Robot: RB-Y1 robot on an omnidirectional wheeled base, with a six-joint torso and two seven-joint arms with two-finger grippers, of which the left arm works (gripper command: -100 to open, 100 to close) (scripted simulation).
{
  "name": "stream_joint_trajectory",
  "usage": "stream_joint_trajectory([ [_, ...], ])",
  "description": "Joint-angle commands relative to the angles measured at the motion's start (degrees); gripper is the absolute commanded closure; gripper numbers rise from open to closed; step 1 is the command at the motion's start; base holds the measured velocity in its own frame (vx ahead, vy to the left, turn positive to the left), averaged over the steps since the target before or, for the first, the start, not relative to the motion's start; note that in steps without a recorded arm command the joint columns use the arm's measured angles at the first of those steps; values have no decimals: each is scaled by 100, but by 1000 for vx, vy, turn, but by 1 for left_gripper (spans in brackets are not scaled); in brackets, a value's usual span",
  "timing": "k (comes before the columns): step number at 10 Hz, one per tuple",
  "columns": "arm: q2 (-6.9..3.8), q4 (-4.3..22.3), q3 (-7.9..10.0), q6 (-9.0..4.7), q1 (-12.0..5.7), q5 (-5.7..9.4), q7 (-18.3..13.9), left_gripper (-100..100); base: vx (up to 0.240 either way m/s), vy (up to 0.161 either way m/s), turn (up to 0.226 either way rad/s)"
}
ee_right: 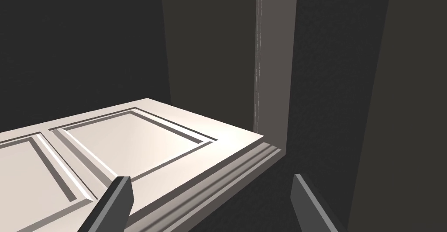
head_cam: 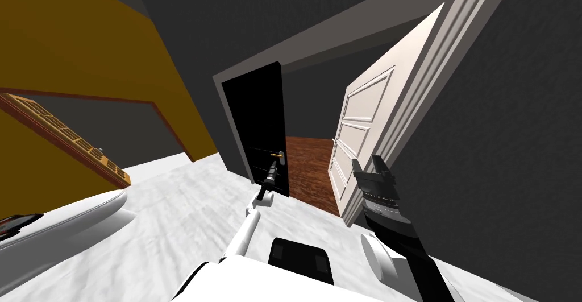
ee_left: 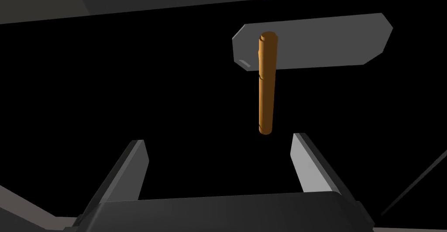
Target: Push the door open
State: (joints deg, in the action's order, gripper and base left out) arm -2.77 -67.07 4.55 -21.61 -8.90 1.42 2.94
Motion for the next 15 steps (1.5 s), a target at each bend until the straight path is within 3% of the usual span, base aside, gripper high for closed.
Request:
stream_joint_trajectory([
  [1, 53, 235, 18, 14, -158, 12, 38, -100, 7, 179, -169],
  [9, 340, 1217, 91, 31, -805, 64, 182, -100, 12, 208, -146],
  [14, 535, 1651, 124, 38, -1091, 86, 246, -100, -27, 189, -89],
  [15, 522, 1643, 129, 17, -1080, 83, 248, -100, -19, 91, -21],
])
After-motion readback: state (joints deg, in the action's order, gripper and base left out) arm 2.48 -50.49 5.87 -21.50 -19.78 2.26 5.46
